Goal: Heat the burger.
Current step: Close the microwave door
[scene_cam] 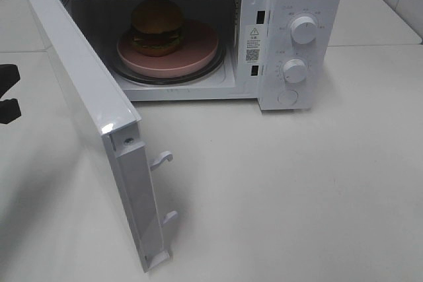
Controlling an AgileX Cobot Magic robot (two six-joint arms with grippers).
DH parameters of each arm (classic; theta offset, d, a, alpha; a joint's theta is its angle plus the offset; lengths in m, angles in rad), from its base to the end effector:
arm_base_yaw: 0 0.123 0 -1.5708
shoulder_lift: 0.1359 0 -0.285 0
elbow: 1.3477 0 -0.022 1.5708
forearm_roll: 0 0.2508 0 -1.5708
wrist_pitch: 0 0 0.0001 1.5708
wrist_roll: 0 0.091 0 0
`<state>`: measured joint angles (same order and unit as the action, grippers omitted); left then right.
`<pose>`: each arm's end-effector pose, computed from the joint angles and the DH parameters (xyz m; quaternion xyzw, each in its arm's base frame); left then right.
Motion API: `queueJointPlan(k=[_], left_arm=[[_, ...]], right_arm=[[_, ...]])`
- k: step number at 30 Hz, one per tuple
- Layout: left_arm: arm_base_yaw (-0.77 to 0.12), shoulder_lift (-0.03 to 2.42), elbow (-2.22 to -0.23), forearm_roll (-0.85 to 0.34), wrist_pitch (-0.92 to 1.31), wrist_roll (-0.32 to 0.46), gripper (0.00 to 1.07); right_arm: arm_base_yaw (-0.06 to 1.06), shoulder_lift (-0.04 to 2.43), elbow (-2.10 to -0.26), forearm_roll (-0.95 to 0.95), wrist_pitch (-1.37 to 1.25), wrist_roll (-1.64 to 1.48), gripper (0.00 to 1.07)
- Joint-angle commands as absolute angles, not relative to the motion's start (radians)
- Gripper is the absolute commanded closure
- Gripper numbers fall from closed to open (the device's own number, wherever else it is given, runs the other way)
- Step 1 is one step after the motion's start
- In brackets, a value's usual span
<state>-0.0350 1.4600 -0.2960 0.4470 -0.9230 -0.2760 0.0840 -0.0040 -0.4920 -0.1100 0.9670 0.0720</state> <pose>0.2278 -0.0393 0.1801 0.1260 0.7611 -0.1449 0.6195 -0.0005 -0.0083 0.2832 -0.0055 0.8277 -0.0113 0.5610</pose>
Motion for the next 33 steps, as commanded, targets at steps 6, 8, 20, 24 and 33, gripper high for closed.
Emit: queueJointPlan(k=[6,8,20,24,33], left_arm=[[-0.106,1.541,-0.355,0.461,-0.956,-0.306,1.07],[-0.116,1.548,-0.359,0.452,-0.956,-0.305,1.07],[-0.252,1.614,-0.377,0.274,-0.963,-0.218,1.07],[-0.297,1.634,-0.386,0.243,-0.964,-0.196,1.07],[-0.369,1.681,-0.486,0.206,-0.923,-0.197,1.07]], right_arm=[[0.078,-0.039,-0.492,-0.111,0.962,0.076,0.32],[0.078,-0.039,-0.492,-0.111,0.962,0.076,0.32],[0.078,-0.039,-0.492,-0.111,0.962,0.076,0.32],[0.078,-0.039,-0.492,-0.111,0.962,0.076,0.32],[0.078,-0.039,-0.492,-0.111,0.962,0.076,0.32]])
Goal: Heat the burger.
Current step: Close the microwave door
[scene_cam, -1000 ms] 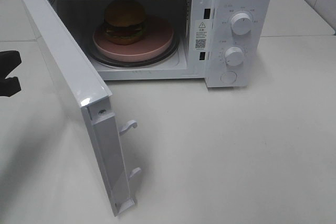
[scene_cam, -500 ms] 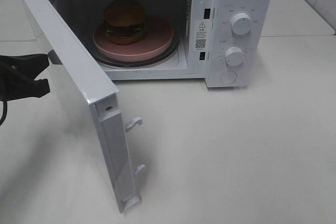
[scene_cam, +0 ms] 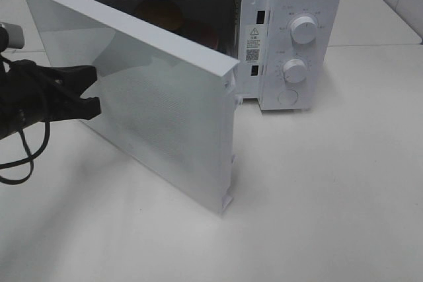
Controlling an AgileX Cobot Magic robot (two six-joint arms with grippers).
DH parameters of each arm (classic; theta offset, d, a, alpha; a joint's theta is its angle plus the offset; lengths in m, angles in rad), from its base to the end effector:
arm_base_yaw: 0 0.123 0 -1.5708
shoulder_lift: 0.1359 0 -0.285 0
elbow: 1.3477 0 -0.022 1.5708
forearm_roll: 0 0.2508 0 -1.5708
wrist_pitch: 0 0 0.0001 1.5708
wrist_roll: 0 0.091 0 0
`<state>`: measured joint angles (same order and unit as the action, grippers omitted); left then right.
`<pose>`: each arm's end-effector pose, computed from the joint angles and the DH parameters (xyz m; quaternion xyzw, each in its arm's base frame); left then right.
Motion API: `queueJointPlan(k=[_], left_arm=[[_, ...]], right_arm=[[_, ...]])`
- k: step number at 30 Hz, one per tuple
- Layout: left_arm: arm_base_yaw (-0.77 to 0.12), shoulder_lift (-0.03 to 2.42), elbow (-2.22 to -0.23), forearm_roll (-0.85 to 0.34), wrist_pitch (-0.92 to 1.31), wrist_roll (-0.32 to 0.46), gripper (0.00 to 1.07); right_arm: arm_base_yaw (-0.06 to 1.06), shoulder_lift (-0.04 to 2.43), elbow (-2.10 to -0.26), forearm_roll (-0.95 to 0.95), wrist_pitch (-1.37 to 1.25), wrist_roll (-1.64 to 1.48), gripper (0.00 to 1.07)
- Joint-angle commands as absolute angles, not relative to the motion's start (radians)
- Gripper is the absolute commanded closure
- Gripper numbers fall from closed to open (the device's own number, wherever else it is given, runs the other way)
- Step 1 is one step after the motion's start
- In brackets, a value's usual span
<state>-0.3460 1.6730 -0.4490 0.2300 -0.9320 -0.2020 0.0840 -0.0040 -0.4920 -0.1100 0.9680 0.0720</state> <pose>0.2577 -0.1106 0.1622 0.1664 0.7606 -0.1969 0.5959 -0.0005 -0.0083 0.2831 -0.0055 0.8280 -0.0113 0.5606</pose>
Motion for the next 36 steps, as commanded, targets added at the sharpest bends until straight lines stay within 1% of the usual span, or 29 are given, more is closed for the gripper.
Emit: queueJointPlan(k=[1,15,17,18,20,21,23,29,31,32,34,35,36], left_arm=[[-0.382,1.693,-0.511,0.196,-0.904,-0.197,1.07],[-0.487,1.779,-0.709,0.158,-0.762,-0.2,1.07],[-0.507,1.804,-0.754,0.117,-0.75,-0.2,1.07],[-0.507,1.804,-0.754,0.117,-0.75,-0.2,1.07],[-0.527,1.832,-0.801,0.066,-0.738,-0.192,1.07],[-0.527,1.832,-0.801,0.066,-0.738,-0.192,1.07],[-0.549,1.858,-0.85,0.033,-0.715,-0.158,1.07],[-0.588,1.902,-0.918,0.007,-0.69,-0.12,1.07],[-0.612,1.929,-0.963,-0.034,-0.678,-0.1,1.07],[-0.612,1.929,-0.963,-0.034,-0.678,-0.1,1.07],[-0.632,1.961,-1.015,-0.09,-0.649,-0.07,1.07],[-0.632,1.961,-1.015,-0.09,-0.649,-0.07,1.07],[-0.643,1.984,-1.045,-0.11,-0.645,-0.049,1.07]], right_arm=[[0.078,-0.039,-0.492,-0.111,0.962,0.076,0.32],[0.078,-0.039,-0.492,-0.111,0.962,0.076,0.32],[0.078,-0.039,-0.492,-0.111,0.962,0.076,0.32],[0.078,-0.039,-0.492,-0.111,0.962,0.076,0.32],[0.078,-0.039,-0.492,-0.111,0.962,0.076,0.32],[0.078,-0.039,-0.492,-0.111,0.962,0.076,0.32],[0.078,-0.039,-0.492,-0.111,0.962,0.076,0.32],[0.078,-0.039,-0.492,-0.111,0.962,0.076,0.32],[0.078,-0.039,-0.492,-0.111,0.962,0.076,0.32],[0.078,-0.039,-0.492,-0.111,0.962,0.076,0.32],[0.078,-0.039,-0.492,-0.111,0.962,0.076,0.32],[0.078,-0.039,-0.492,-0.111,0.962,0.076,0.32],[0.078,-0.039,-0.492,-0.111,0.962,0.076,0.32]])
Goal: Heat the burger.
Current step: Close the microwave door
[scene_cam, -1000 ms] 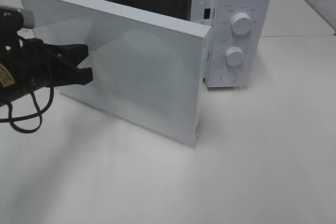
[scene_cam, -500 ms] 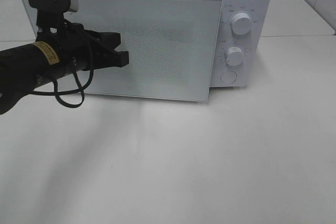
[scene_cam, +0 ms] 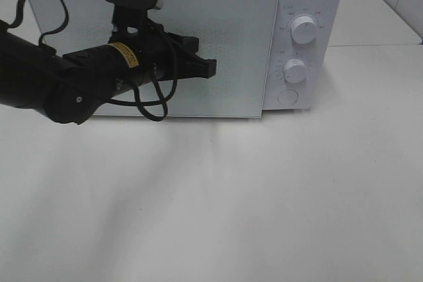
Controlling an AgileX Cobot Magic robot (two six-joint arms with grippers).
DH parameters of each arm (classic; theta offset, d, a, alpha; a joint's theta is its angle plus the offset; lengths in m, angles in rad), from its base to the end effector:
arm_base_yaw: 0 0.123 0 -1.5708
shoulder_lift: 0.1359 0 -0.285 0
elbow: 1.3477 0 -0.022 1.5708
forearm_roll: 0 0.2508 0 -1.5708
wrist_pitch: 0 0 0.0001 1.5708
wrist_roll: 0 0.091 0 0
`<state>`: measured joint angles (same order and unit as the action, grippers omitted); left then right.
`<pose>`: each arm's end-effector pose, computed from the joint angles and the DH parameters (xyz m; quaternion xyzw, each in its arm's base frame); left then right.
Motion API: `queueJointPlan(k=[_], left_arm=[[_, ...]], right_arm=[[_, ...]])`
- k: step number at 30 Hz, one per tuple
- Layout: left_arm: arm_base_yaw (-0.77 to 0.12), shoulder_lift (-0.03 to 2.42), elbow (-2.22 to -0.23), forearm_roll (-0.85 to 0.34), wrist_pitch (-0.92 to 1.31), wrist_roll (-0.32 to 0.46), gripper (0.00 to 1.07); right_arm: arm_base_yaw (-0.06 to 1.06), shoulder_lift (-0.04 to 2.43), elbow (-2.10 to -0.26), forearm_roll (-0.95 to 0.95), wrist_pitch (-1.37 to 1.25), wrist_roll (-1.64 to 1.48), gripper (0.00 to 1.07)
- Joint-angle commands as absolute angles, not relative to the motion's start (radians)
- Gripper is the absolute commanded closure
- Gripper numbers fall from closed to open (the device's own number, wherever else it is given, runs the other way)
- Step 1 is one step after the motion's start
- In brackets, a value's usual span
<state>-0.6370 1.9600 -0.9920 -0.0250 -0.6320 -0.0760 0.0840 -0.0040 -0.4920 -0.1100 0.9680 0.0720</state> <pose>0.3285 -0.2414 0.1677 0.2065 0.7619 -0.2146 0.5751 -0.0005 -0.0083 0.2831 -0.0055 0.8280 -0.0113 0.5606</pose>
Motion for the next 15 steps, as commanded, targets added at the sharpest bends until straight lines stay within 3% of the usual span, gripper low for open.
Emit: queueJointPlan(k=[1,15], left_arm=[[-0.65,1.995,-1.062,-0.118,-0.645,-0.04,1.07],[-0.67,2.097,-1.243,-0.223,-0.587,0.035,1.07]], right_arm=[[0.078,-0.039,-0.492,-0.111,0.962,0.076,0.32],[0.078,-0.039,-0.492,-0.111,0.962,0.076,0.32]])
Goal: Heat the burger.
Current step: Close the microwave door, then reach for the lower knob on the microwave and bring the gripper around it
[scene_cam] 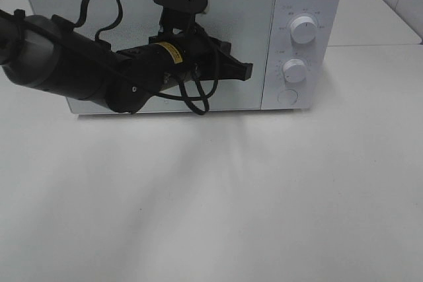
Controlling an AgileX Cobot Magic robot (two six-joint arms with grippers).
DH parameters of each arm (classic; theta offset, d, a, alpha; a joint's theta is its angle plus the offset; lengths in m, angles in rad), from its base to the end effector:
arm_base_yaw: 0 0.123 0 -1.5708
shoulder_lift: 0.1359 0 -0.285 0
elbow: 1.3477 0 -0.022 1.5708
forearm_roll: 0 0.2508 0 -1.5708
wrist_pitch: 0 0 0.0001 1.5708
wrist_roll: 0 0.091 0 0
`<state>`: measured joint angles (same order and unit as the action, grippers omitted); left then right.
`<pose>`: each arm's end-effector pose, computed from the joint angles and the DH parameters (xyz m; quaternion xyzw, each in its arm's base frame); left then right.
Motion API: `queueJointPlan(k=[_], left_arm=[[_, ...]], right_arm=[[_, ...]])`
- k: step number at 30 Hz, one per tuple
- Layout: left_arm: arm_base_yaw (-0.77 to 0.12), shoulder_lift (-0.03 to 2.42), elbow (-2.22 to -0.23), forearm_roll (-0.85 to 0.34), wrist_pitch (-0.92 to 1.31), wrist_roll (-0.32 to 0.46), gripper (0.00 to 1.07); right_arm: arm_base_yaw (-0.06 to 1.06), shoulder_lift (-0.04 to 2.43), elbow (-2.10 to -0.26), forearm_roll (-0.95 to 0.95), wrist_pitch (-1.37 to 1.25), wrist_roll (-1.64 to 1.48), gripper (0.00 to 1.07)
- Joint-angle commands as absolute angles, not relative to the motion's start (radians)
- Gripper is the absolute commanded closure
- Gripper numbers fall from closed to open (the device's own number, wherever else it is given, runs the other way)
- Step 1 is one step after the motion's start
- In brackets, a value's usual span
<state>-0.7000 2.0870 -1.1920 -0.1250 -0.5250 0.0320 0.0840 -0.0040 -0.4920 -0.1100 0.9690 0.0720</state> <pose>0.3473 -0.2851 0.1577 0.2277 0.7675 -0.2034 0.5637 -0.0006 -0.0083 0.2830 -0.0055 0.8283 -0.0114 0.5602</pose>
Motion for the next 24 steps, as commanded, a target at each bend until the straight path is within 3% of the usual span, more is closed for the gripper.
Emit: queueJointPlan(k=[1,6,12,17,18,19,20,21,22,23,24], left_arm=[[-0.67,2.097,-1.243,-0.223,-0.587,0.035,1.07],[-0.671,2.107,-1.261,-0.222,-0.581,0.03,1.07],[-0.723,2.075,-1.258,-0.221,-0.422,0.028,1.07],[-0.759,2.031,-1.258,-0.222,-0.262,0.027,0.99],[-0.763,2.022,-1.258,-0.222,-0.231,0.027,0.95],[-0.771,2.003,-1.258,-0.222,-0.176,0.027,0.81],[-0.771,2.003,-1.258,-0.222,-0.176,0.027,0.81],[-0.781,1.985,-1.258,-0.222,-0.11,0.024,0.56],[-0.781,1.985,-1.258,-0.222,-0.11,0.024,0.56],[-0.782,1.975,-1.258,-0.222,-0.069,0.024,0.4],[-0.783,1.956,-1.258,-0.227,0.028,0.016,0.13]], right_arm=[[0.078,-0.039,-0.492,-0.111,0.962,0.076,0.32],[0.078,-0.039,-0.492,-0.111,0.962,0.076,0.32],[0.078,-0.039,-0.492,-0.111,0.962,0.076,0.32],[0.078,-0.039,-0.492,-0.111,0.962,0.076,0.32],[0.078,-0.039,-0.492,-0.111,0.962,0.076,0.32],[0.078,-0.039,-0.492,-0.111,0.962,0.076,0.32],[0.078,-0.039,-0.492,-0.111,0.962,0.076,0.32],[0.078,-0.039,-0.492,-0.111,0.962,0.076,0.32],[0.078,-0.039,-0.492,-0.111,0.962,0.076,0.32],[0.078,-0.039,-0.492,-0.111,0.962,0.076,0.32],[0.078,-0.039,-0.492,-0.111,0.962,0.076,0.32]])
